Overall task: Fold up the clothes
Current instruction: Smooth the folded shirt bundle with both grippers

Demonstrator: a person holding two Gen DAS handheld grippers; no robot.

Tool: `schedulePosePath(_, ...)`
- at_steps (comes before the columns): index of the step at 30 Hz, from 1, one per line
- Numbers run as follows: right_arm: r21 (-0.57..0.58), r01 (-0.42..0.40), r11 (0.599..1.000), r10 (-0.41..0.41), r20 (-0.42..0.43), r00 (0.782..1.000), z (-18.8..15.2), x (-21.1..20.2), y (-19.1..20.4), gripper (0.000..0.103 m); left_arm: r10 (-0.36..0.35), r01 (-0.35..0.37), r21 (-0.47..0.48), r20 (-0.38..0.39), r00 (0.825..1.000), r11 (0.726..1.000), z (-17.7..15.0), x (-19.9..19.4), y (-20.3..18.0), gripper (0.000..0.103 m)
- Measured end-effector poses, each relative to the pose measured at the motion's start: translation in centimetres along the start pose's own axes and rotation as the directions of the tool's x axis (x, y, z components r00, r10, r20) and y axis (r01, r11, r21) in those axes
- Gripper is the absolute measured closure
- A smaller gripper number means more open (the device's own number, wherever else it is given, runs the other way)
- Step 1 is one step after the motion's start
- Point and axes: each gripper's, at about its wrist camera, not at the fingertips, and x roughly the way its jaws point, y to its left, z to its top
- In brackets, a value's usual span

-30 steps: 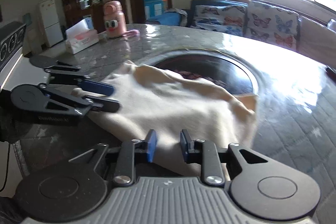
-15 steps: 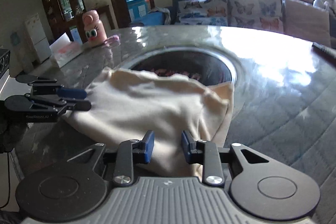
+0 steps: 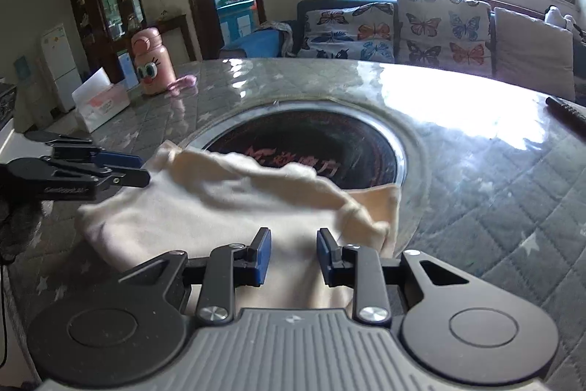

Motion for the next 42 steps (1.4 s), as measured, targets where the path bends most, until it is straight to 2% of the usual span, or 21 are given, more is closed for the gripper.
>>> schedulePosePath(3, 0.011, 0.014, 1.000, -0.014, -0.005, 1.000, 0.5, 1.2, -0.7, 0.076, -0.004, 0.004, 0.016, -0.007, 1.000, 1.000, 0.4, 1.0, -0.2, 0.073)
schedulePosePath(8, 0.045, 0.035, 0.998, -0.034, -0.030, 0.999, 0.4, 2.8, -2.3, 0.078, 0.022, -0.023, -0.010, -0.063, 0.998, 1.000, 0.0, 3.0, 1.1, 0.079)
schedulePosePath(13, 0.048, 0.035, 0.998, -0.034, -0.011, 0.999, 1.0, 2.5, -2.5, 0.078, 0.015, -0.016, -0.014, -0.053, 0.998, 1.000, 0.1, 2.9, 1.2, 0.078)
schedulePosePath(16, 0.043, 0.038, 0.998, -0.037, -0.031, 0.999, 0.9, 3.3, -2.7, 0.078, 0.022, -0.023, -0.017, -0.057, 0.998, 1.000, 0.0, 3.1, 1.4, 0.077)
schedulePosePath(21, 0.044, 0.045, 0.998, -0.044, -0.017, 0.999, 0.9, 2.7, -2.6, 0.075, 0.043, -0.044, -0.025, -0.048, 0.998, 0.999, 0.1, 2.0, 1.5, 0.077)
schedulePosePath(24, 0.054, 0.054, 0.997, -0.053, -0.012, 0.999, 0.7, 1.8, -2.5, 0.073, 0.048, -0.051, -0.049, -0.045, 0.998, 0.998, -0.1, 1.0, 1.7, 0.071)
schedulePosePath(29, 0.041, 0.049, 0.998, -0.049, -0.002, 0.999, 0.1, 0.2, -1.5, 0.068, 0.065, -0.069, -0.074, -0.053, 0.996, 0.995, -1.2, -0.9, 1.7, 0.055)
schedulePosePath(34, -0.003, -0.004, 1.000, 0.004, 0.009, 1.000, -0.5, -1.2, 0.8, 0.065, 0.055, -0.060, -0.103, -0.055, 0.997, 0.993, -2.5, -3.1, 1.7, 0.050)
schedulePosePath(39, -0.102, -0.066, 0.993, 0.067, 0.002, 0.998, -1.2, -1.8, 4.2, 0.059, 0.036, -0.041, -0.095, -0.053, 0.998, 0.995, -3.9, -4.8, 1.3, 0.045)
schedulePosePath(42, -0.139, -0.085, 0.987, 0.084, -0.010, 0.996, -1.5, -1.5, 5.5, 0.059, 0.032, -0.037, -0.088, -0.053, 0.998, 0.995, -4.2, -5.2, 0.9, 0.040)
